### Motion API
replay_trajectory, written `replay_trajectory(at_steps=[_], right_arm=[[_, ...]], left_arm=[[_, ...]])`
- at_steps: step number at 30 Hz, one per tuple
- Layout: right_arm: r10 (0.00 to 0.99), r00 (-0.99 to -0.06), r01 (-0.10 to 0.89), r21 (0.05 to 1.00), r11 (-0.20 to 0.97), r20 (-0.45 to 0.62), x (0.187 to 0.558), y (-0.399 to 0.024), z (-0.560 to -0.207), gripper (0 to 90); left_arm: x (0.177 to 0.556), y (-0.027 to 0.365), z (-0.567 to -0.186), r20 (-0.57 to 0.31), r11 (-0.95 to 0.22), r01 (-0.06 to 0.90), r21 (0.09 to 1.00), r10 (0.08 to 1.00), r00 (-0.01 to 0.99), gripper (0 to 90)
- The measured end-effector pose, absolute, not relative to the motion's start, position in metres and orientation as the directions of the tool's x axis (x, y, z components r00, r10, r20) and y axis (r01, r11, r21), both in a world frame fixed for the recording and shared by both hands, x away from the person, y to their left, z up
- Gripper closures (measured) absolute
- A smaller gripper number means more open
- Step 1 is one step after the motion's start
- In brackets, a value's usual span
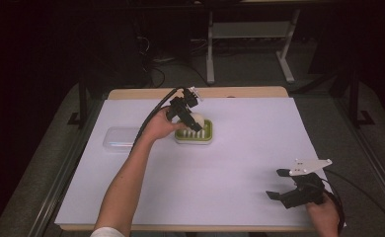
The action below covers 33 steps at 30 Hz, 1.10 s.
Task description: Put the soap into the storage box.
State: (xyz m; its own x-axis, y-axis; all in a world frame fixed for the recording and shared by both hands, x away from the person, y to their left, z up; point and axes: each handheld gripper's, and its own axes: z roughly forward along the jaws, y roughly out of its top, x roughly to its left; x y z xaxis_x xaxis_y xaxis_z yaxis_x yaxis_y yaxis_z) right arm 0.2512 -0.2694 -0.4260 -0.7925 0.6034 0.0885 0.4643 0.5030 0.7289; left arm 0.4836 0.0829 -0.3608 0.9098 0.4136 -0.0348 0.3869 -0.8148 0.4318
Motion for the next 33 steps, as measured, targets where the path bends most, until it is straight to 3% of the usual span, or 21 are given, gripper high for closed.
replay_trajectory(at_steps=[33], right_arm=[[0.595,-0.8,0.457,0.725,0.515,0.081,0.253,-0.268,-0.426,13.5]], left_arm=[[0.496,0.079,-0.387,-0.059,-0.814,0.44,0.379,0.453,0.89,22.5]])
